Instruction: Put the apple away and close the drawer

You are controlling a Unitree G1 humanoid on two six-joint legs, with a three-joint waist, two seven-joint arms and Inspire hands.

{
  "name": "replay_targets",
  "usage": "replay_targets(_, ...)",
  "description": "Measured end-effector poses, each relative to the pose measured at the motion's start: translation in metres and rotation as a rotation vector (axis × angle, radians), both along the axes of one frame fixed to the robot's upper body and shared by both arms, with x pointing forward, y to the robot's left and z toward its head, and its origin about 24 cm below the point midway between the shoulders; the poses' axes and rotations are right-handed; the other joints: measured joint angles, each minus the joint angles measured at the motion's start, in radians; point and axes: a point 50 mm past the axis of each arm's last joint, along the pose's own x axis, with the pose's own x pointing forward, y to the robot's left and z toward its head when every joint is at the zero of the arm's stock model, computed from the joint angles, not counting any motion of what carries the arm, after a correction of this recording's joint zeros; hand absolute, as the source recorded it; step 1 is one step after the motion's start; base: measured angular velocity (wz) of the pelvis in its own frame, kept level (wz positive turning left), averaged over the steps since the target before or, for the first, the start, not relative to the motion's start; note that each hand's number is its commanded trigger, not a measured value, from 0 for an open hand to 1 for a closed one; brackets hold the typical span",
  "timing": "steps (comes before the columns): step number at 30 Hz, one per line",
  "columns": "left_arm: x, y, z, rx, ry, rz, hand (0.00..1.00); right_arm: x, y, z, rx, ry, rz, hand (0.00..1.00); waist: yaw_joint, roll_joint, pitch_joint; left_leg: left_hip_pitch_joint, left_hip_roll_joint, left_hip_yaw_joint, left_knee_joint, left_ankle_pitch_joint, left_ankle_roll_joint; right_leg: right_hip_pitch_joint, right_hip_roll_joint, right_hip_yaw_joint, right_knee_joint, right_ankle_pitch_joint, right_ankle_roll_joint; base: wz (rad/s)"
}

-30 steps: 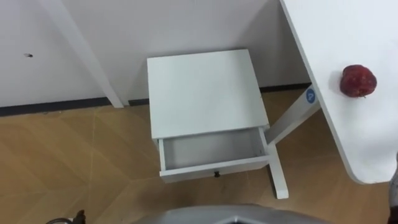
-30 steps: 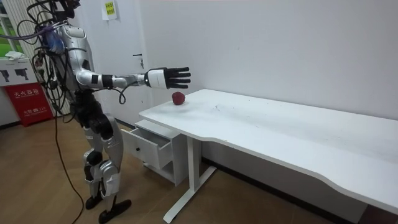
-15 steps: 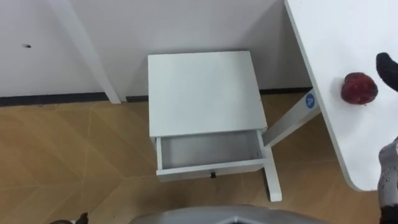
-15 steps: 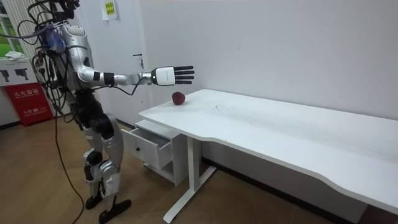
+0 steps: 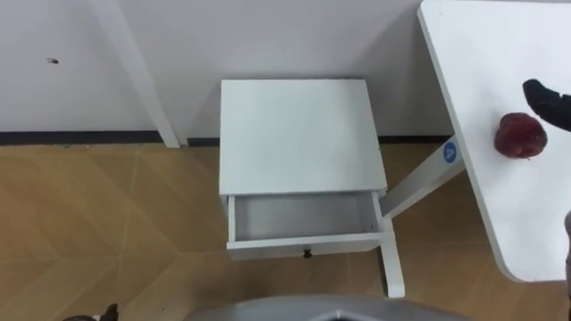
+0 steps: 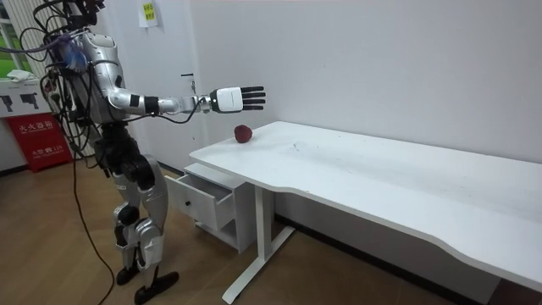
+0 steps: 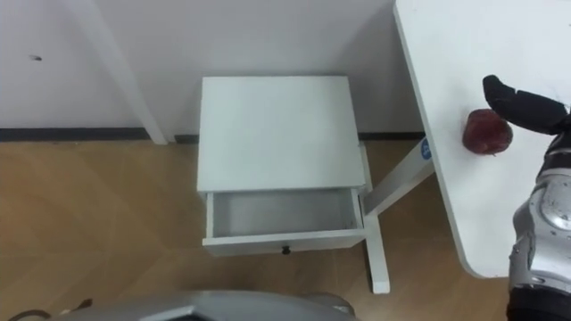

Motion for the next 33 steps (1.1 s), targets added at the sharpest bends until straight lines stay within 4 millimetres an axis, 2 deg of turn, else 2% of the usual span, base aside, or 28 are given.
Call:
replay_targets(11, 0.0, 0.0, 0.0, -0.002, 0.003, -0.001, 0.0, 0.004, 0.008, -0.006, -0.025, 0.063, 0.104, 0.0, 0.001, -0.001, -0.0001, -0.001, 0.0, -0.002, 0.003, 0.0, 0.0, 0.002, -0.001, -0.003, 0.001, 0.0, 0.0, 0.0)
replay_targets(14, 0.0, 0.001, 0.0, -0.012, 0.007, -0.003, 0.0, 0.0, 0.003, -0.021, -0.009, 0.147, 0.111, 0.0, 0.003, -0.007, -0.0037, -0.001, 0.0, -0.003, 0.006, 0.0, 0.0, 0.003, -0.001, -0.002, 0.001, 0.0, 0.0, 0.0)
replay_targets(18, 0.0, 0.001, 0.0, -0.016, 0.011, -0.004, 0.0, -0.005, 0.003, -0.043, 0.036, 0.268, 0.145, 0.0, 0.003, -0.008, -0.0039, -0.002, 0.0, -0.002, 0.008, 0.0, 0.0, 0.002, -0.001, 0.0, 0.002, 0.0, 0.0, 0.0)
replay_targets(29, 0.003, 0.005, 0.002, -0.02, 0.004, -0.014, 0.0, -0.006, 0.007, -0.052, 0.038, 0.328, 0.203, 0.0, 0.009, -0.008, -0.0034, 0.004, 0.0, -0.002, 0.008, 0.0, 0.0, 0.003, 0.0, 0.002, 0.0, 0.0, 0.0, 0.0)
replay_targets(30, 0.003, 0.005, 0.002, -0.02, 0.004, -0.015, 0.0, -0.008, 0.007, -0.054, 0.034, 0.344, 0.201, 0.0, 0.012, -0.002, 0.0, 0.005, 0.001, -0.002, 0.008, 0.0, 0.0, 0.004, 0.0, 0.001, 0.0, 0.0, 0.0, 0.0)
replay_targets(33, 0.003, 0.005, 0.002, -0.022, 0.004, -0.016, 0.0, -0.009, 0.006, -0.062, 0.025, 0.391, 0.201, 0.0, 0.014, 0.001, 0.0008, 0.0, 0.001, -0.002, 0.008, 0.0, 0.0, 0.004, 0.0, 0.001, 0.001, 0.001, -0.001, 0.0)
